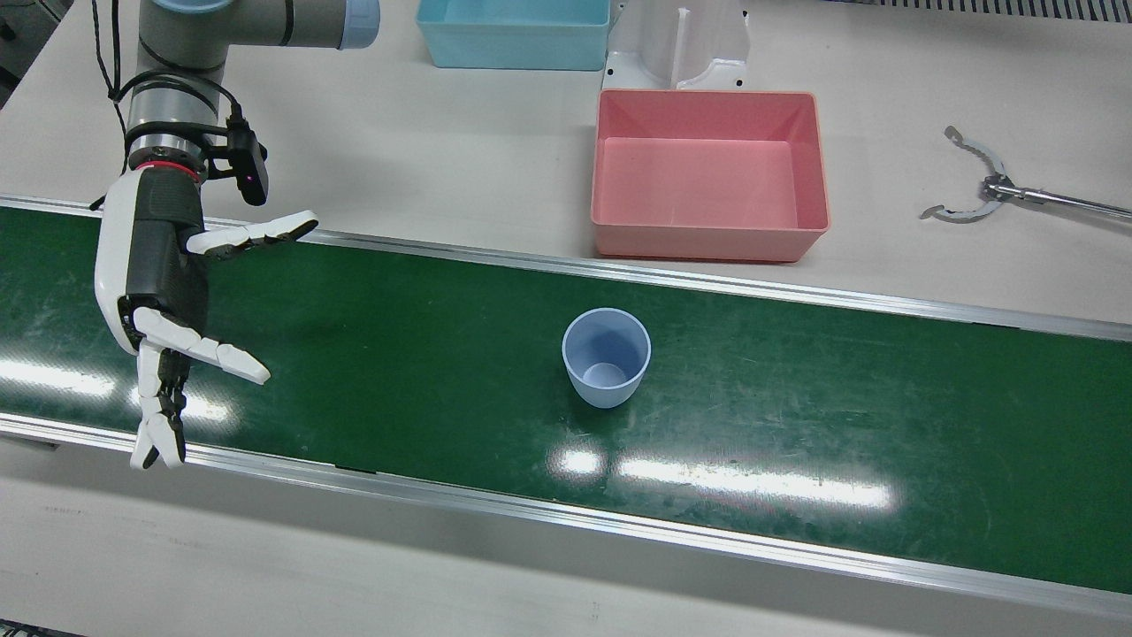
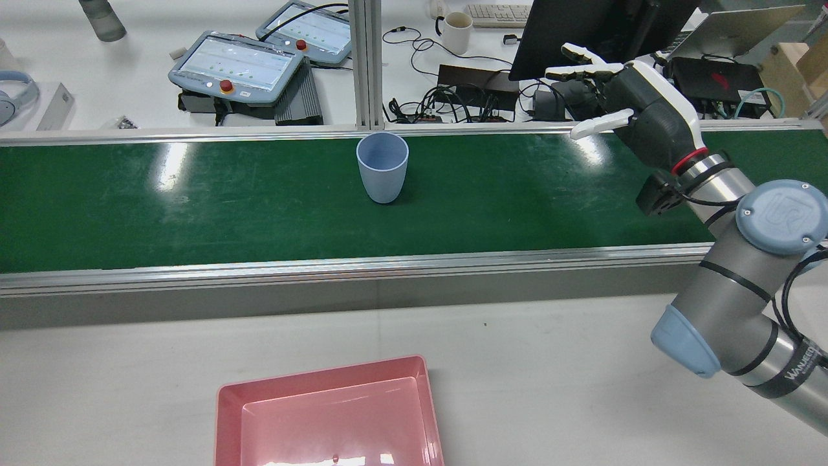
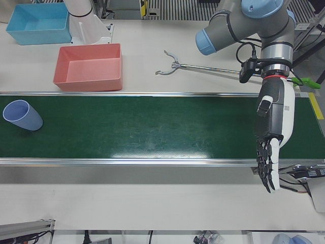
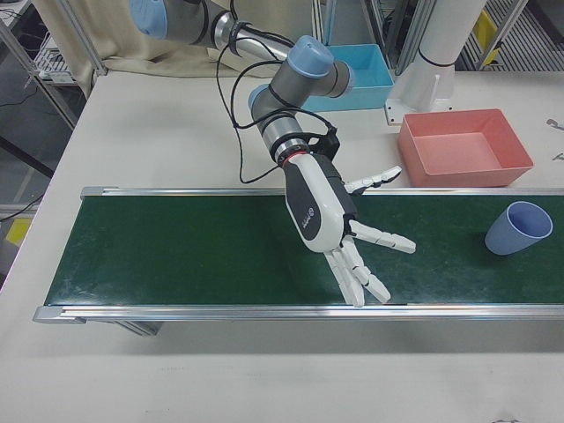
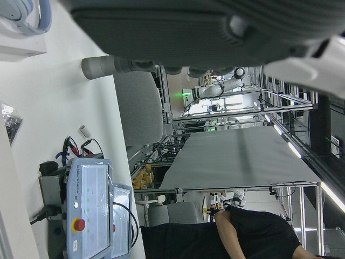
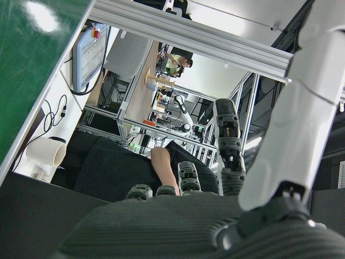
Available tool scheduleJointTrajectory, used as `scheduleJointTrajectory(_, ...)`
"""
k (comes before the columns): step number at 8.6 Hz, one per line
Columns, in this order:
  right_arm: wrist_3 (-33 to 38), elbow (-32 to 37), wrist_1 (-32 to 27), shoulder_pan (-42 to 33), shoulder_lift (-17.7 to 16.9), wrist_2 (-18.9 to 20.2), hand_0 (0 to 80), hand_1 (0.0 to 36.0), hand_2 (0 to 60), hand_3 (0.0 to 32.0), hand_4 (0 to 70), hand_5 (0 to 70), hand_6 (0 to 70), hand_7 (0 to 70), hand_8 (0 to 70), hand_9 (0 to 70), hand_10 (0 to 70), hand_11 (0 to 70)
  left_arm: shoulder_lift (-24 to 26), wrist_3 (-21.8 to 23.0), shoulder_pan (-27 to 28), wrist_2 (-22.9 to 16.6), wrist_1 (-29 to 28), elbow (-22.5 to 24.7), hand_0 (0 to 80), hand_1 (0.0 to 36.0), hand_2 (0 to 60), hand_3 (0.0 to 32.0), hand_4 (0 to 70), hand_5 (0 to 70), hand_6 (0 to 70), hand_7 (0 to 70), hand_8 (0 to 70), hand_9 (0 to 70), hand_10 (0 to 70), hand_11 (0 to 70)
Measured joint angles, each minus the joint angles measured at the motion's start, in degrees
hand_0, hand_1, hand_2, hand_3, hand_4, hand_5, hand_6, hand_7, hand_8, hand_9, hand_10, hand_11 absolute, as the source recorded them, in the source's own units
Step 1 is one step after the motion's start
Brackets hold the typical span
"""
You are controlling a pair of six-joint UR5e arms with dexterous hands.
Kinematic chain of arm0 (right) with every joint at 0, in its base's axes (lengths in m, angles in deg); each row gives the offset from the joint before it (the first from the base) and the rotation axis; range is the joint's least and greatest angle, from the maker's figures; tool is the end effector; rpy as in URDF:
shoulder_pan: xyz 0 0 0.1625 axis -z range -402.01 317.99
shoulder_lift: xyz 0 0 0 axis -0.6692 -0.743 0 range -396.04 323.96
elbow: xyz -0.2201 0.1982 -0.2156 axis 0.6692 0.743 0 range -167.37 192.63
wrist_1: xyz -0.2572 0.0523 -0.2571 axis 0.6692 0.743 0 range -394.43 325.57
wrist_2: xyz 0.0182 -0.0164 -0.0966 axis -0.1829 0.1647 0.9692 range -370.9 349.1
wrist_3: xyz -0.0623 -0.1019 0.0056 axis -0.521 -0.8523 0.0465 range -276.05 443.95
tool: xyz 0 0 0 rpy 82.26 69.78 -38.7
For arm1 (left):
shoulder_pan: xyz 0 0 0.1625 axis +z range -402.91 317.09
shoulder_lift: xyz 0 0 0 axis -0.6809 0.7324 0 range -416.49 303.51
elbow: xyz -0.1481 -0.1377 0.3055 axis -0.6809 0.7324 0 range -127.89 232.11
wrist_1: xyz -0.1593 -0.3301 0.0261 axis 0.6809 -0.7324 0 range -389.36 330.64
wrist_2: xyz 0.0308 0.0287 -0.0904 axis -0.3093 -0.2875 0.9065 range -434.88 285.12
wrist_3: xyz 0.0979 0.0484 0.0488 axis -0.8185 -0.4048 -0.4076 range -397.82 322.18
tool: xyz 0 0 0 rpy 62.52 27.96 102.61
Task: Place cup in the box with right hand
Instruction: 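Swing the right hand down and across the belt toward the cup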
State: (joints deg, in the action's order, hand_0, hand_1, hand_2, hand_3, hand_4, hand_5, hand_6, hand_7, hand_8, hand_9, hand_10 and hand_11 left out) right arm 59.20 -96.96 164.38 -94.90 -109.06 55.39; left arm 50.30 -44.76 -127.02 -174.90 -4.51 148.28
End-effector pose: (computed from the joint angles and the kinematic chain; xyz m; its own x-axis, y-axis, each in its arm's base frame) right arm -0.1671 -0.5215 0.3703 -0.9500 0.1224 0.2872 -0.2352 0.3245 -0.9162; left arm -0.0568 -0.5444 0.4832 -0.9542 -0.2760 -0.1151 0.1196 0.0005 -0.9928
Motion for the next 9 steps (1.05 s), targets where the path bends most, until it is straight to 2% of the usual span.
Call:
scheduleJointTrajectory(2, -0.5, 3.05, 0.0, 1.24, 2.56, -1.29, 54.6, 10.8, 0.0, 0.0, 28.1, 4.9, 5.2, 16.0, 0.0, 1.8, 2.7, 5.6, 0.0, 0.0, 0.0, 0.0, 0.02, -0.01, 0.0, 0.0, 0.0, 0.0, 0.0, 0.0, 0.0, 0.0, 0.0, 0.0, 0.0, 0.0)
scheduleJointTrajectory(5, -0.55, 4.27, 0.12, 5.06, 6.18, -4.34, 55.7, 12.5, 0.0, 0.0, 29.7, 5.3, 5.9, 19.5, 0.1, 2.5, 2.8, 5.8, 0.0, 0.0, 0.0, 0.0, 0.03, 0.06, 0.0, 0.0, 0.0, 0.0, 0.0, 0.0, 0.0, 0.0, 0.0, 0.0, 0.0, 0.0)
scheduleJointTrajectory(9, -0.72, 4.6, 0.41, 9.25, 8.11, -8.13, 56.3, 14.3, 0.0, 0.0, 30.6, 5.5, 6.8, 24.2, 0.3, 3.4, 3.3, 6.7, 0.0, 0.0, 0.0, 0.0, 0.03, 0.07, 0.0, 0.0, 0.0, 0.0, 0.0, 0.0, 0.0, 0.0, 0.0, 0.0, 0.0, 0.0)
